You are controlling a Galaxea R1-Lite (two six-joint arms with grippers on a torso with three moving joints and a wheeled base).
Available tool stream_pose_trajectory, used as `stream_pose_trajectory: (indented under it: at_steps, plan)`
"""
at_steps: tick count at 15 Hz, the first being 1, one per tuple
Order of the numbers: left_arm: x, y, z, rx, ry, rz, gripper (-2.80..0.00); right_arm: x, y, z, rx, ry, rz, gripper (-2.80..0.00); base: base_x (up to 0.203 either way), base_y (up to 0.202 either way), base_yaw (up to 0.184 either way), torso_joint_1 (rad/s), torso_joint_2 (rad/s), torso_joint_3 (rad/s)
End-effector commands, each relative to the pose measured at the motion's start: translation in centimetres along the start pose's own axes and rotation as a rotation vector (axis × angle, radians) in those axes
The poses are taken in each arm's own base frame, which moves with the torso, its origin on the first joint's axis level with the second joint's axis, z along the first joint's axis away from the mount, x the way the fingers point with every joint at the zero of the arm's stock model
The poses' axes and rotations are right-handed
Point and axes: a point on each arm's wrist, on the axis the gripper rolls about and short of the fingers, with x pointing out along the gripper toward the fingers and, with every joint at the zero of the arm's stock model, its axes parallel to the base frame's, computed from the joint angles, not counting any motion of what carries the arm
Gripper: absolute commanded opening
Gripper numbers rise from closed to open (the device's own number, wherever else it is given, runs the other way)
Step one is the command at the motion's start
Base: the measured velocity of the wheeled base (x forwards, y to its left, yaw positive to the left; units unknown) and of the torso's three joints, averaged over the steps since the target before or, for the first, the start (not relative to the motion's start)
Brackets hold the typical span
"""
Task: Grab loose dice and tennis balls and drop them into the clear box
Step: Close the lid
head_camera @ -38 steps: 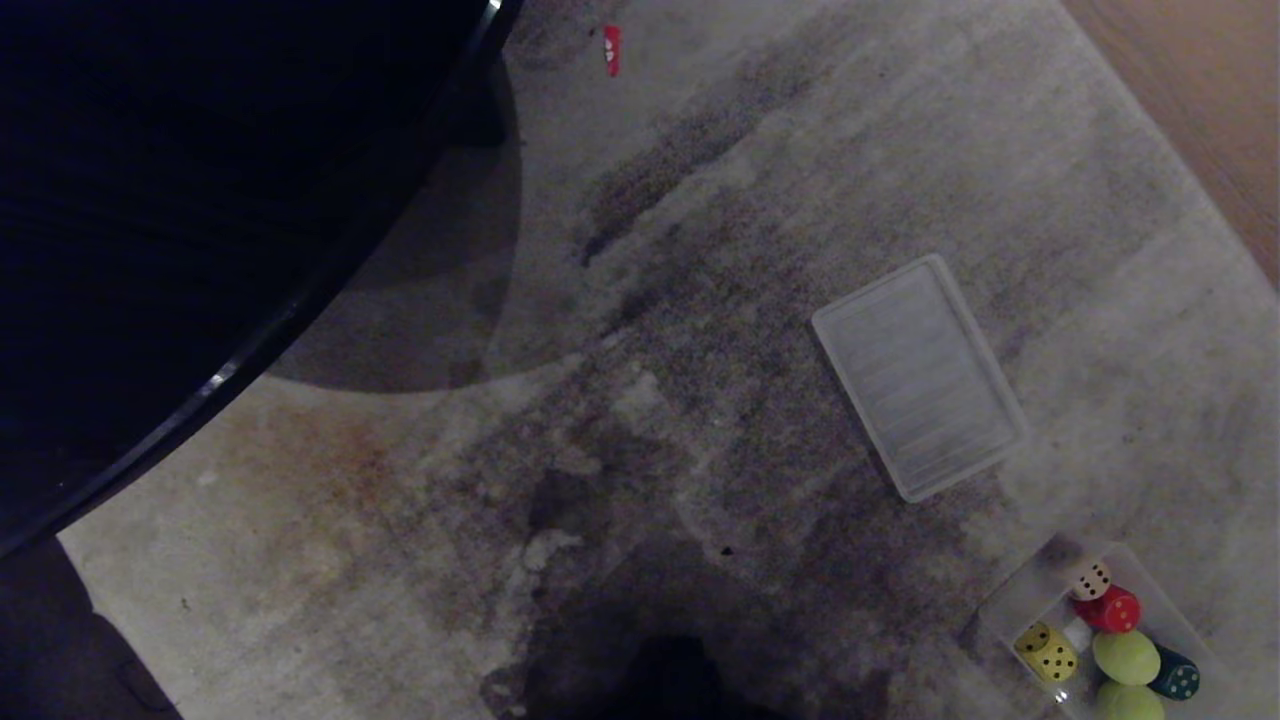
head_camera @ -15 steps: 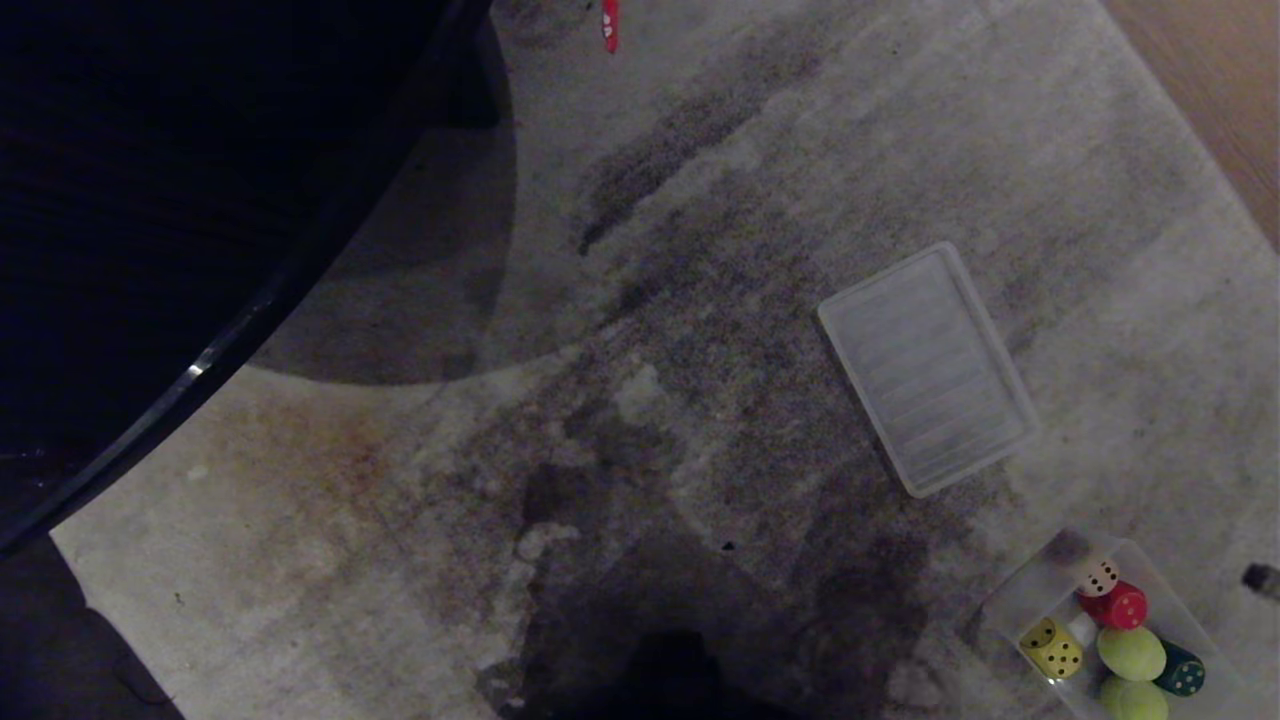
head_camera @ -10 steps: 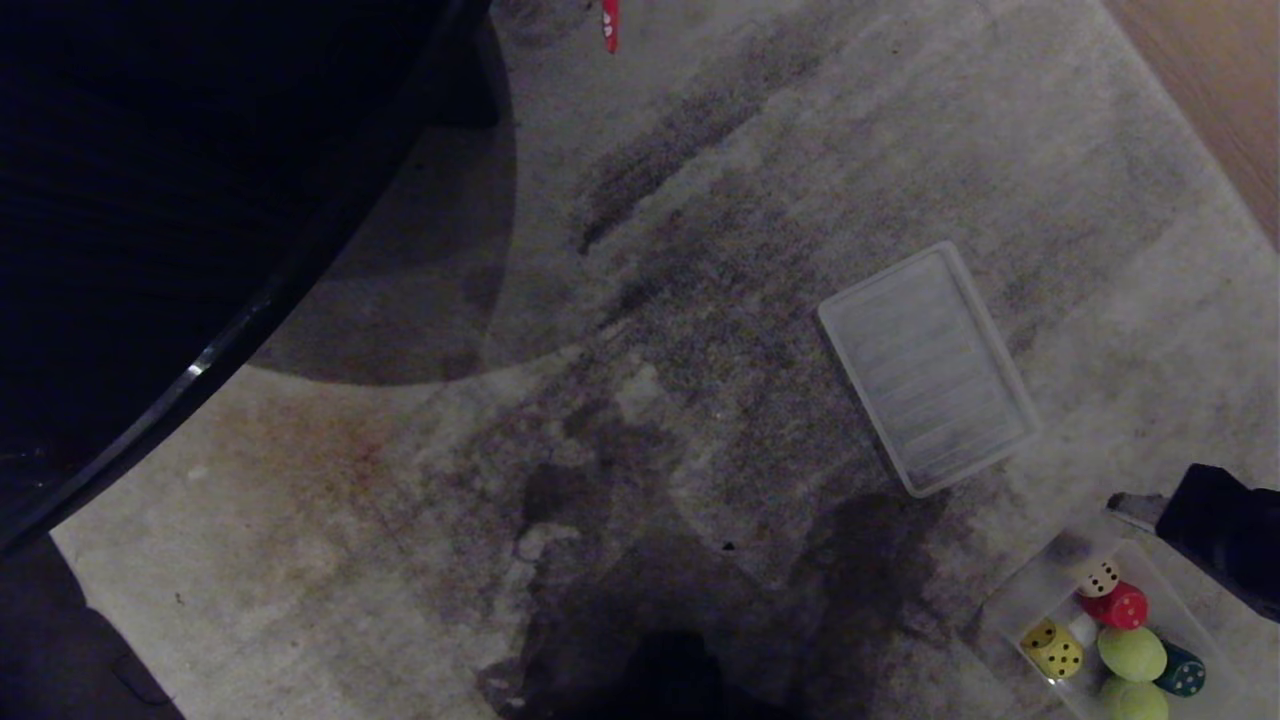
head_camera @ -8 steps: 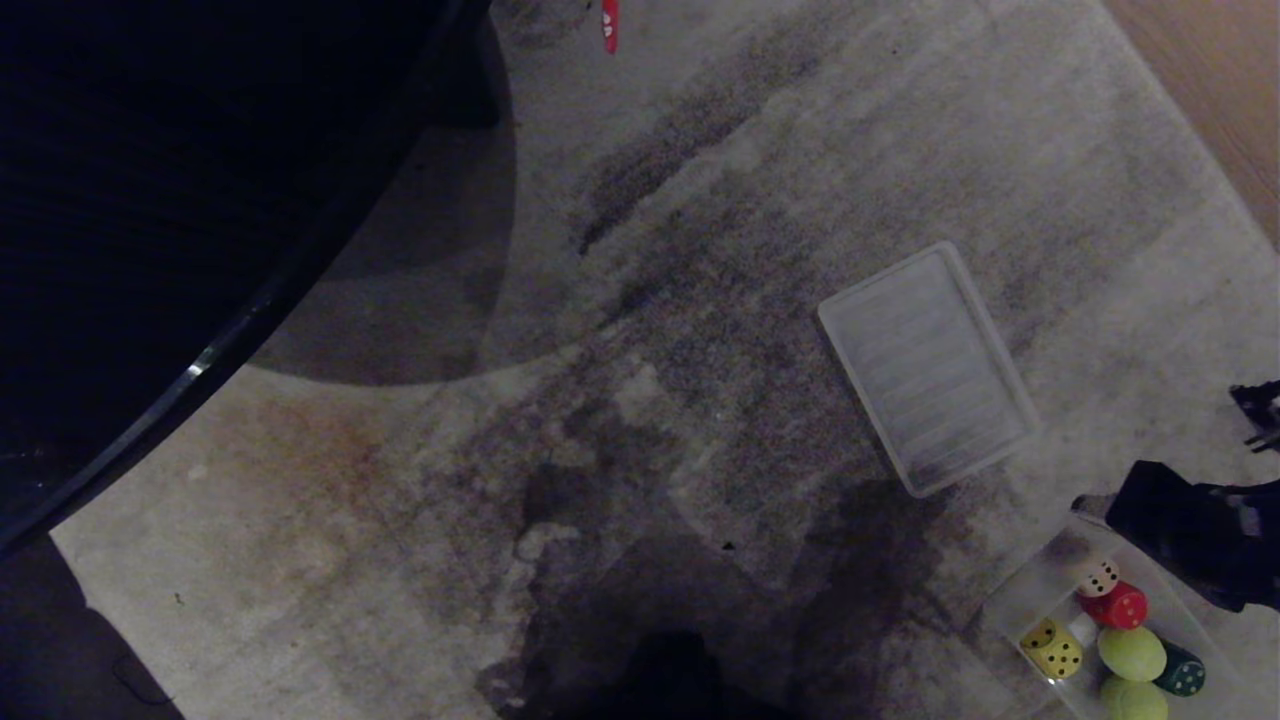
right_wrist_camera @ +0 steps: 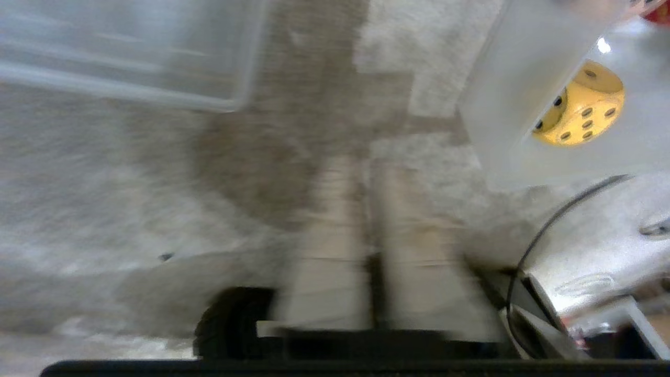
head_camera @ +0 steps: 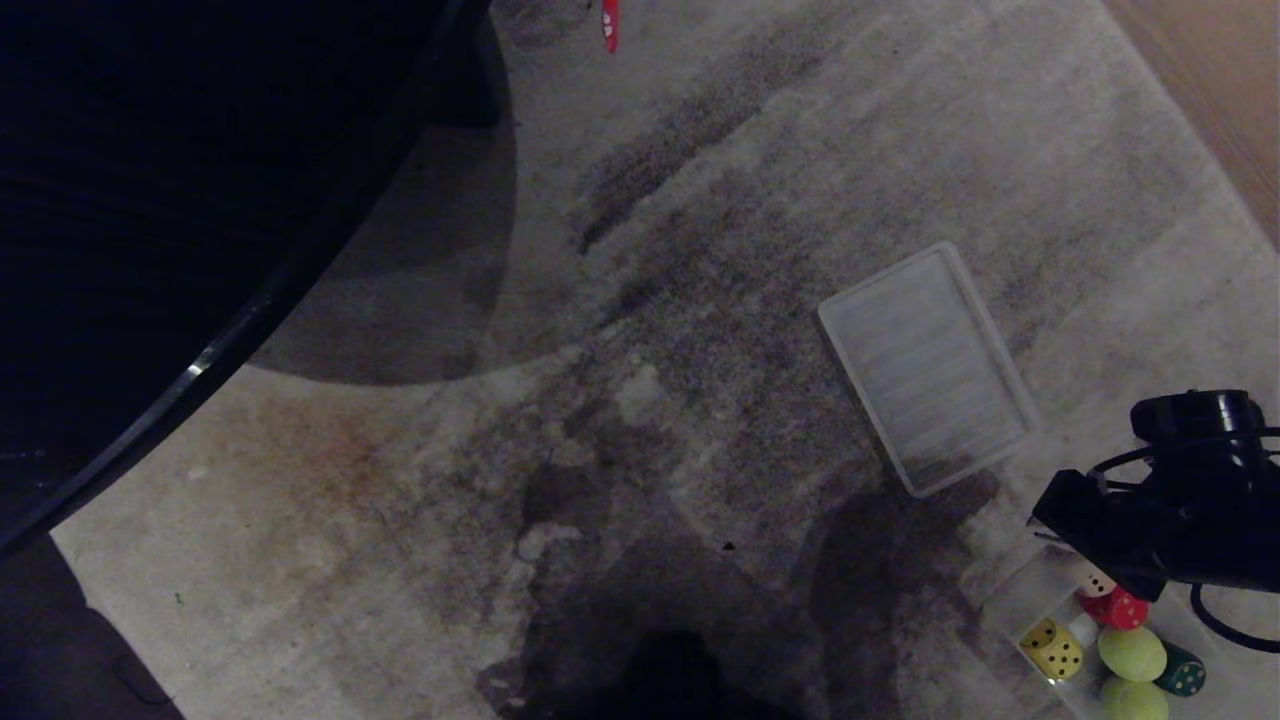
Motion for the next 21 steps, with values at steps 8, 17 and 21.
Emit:
stream_pose_trajectory:
  at_steps: [8,17,21]
  plan:
    - [0.0,0.0,0.0,-0.001,0.003,0.001,-2.8,6.5,0.3,1.9,0.034,-0.089,-0.035,0.0,0.0,0.0,0.0,0.0,0.0,0.0]
    - [0.0,0.0,0.0,-0.001,0.003,0.001,-2.8,9.0,1.6,3.1,0.117,-0.158,0.009,0.0,0.0,0.0,0.0,0.0,0.0,0.0]
    - [0.0,0.0,0.0,-0.001,0.003,0.001,-2.8,9.7,1.6,3.3,0.119,-0.171,0.018,0.0,0.0,0.0,0.0,0.0,0.0,0.0]
